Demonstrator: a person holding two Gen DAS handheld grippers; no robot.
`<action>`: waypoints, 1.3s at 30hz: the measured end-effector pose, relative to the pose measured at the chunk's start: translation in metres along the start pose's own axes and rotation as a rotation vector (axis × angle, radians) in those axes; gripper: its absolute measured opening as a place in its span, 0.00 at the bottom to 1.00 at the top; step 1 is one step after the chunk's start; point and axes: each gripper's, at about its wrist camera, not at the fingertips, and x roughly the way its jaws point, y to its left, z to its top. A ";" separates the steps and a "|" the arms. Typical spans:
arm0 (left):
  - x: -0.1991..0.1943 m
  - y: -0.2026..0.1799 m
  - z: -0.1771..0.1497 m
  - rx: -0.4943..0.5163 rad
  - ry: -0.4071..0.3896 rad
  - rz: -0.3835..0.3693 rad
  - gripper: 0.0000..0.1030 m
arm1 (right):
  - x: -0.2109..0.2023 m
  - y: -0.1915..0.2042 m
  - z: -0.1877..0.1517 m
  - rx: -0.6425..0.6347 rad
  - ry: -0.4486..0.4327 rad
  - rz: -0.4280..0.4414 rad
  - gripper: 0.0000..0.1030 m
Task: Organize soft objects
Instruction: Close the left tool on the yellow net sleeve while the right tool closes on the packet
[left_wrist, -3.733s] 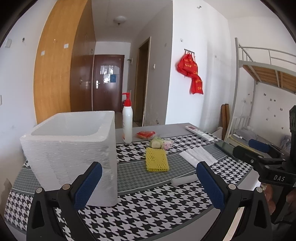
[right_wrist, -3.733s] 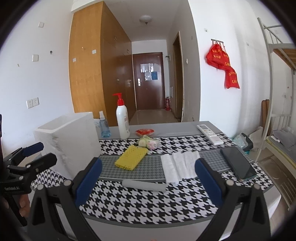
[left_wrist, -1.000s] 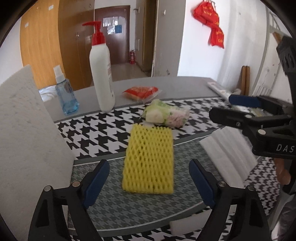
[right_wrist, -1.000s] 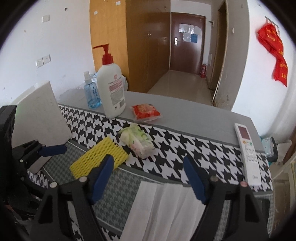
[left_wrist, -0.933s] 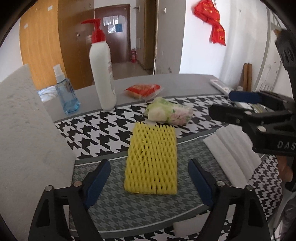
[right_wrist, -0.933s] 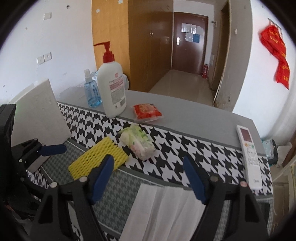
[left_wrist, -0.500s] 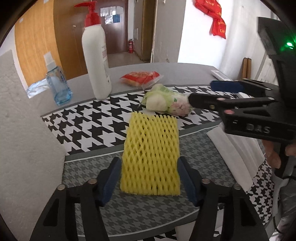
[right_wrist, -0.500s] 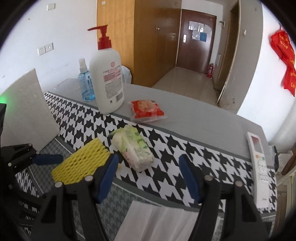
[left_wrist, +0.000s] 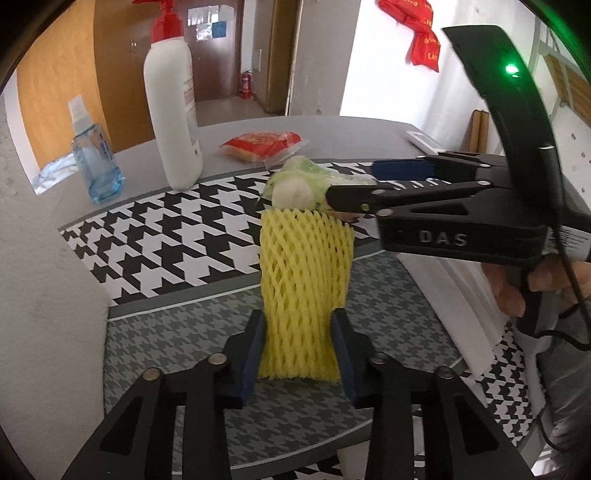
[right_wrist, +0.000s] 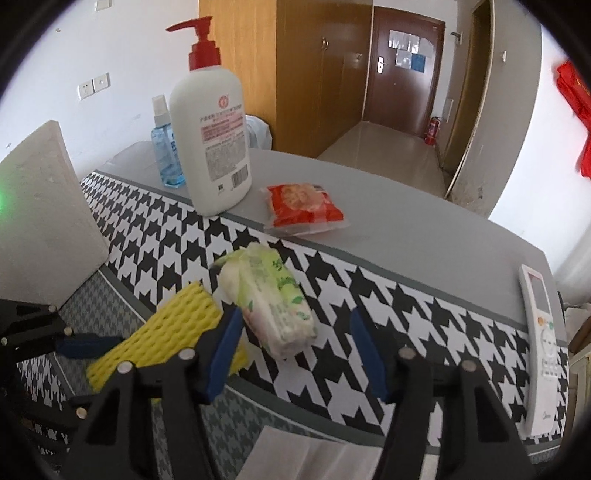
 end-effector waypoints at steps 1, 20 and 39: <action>0.000 -0.001 -0.001 0.003 -0.001 -0.008 0.27 | 0.001 0.000 0.000 -0.001 0.004 0.004 0.63; -0.007 0.007 -0.004 -0.055 -0.053 0.010 0.20 | 0.014 0.005 -0.001 0.023 0.030 0.023 0.30; -0.069 0.005 -0.008 -0.034 -0.168 0.052 0.20 | -0.036 0.016 0.000 0.014 -0.031 -0.054 0.30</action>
